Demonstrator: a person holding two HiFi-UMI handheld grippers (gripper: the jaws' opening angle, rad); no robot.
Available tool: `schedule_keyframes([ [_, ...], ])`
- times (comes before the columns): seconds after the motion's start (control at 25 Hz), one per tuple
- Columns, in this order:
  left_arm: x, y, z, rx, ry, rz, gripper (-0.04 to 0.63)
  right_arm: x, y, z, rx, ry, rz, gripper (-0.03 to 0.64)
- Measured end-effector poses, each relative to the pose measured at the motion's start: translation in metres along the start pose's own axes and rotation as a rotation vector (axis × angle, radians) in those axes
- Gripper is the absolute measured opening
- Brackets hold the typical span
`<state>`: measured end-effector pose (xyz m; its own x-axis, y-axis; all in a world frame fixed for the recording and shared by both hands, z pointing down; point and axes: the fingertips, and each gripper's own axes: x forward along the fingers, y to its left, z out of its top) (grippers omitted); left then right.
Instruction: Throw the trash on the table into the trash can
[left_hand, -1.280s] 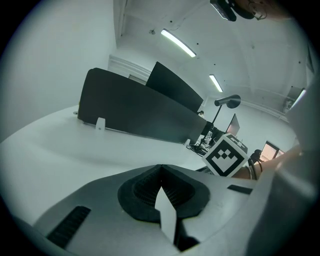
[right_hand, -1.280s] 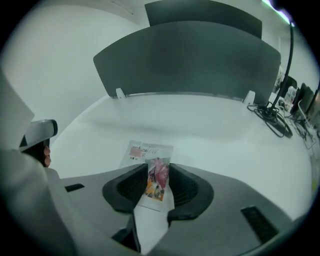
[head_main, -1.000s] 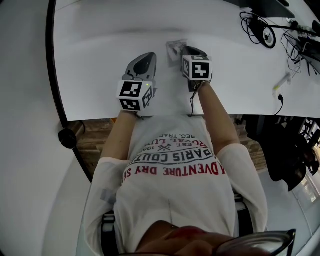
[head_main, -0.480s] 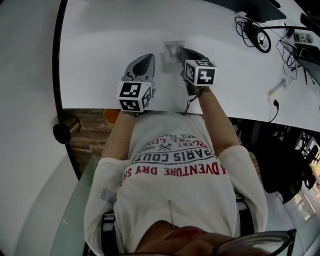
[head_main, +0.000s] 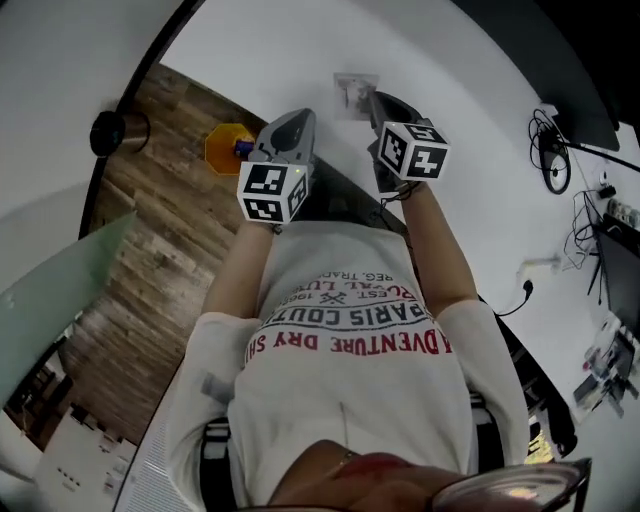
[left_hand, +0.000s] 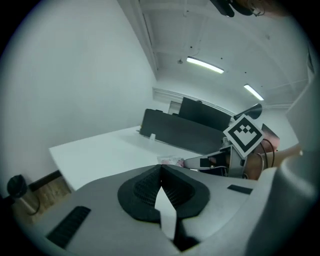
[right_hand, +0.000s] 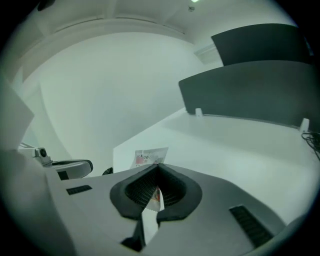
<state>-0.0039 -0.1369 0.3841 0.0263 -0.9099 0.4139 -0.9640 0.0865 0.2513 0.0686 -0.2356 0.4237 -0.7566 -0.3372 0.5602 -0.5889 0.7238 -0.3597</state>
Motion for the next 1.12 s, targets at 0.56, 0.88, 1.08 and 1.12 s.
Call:
schedule_keyframes([
  [0.56, -0.239, 0.204, -0.093, -0.3, -0.111, 0.545, 0.023, 0.113, 0.29, -0.118, -0.376, 0.284, 0.4, 0.026],
  [0.88, -0.284, 0.312, -0.186, -0.479, -0.071, 0.635, 0.023, 0.221, 0.359, -0.232, -0.501, 0.472, 0.42, 0.026],
  [1.08, -0.256, 0.367, -0.257, -0.525, -0.059, 0.636, 0.023, 0.304, 0.348, -0.306, -0.518, 0.535, 0.403, 0.026],
  [1.12, -0.248, 0.374, -0.275, -0.539, -0.057, 0.64, 0.023, 0.319, 0.343, -0.323, -0.524, 0.546, 0.4, 0.026],
])
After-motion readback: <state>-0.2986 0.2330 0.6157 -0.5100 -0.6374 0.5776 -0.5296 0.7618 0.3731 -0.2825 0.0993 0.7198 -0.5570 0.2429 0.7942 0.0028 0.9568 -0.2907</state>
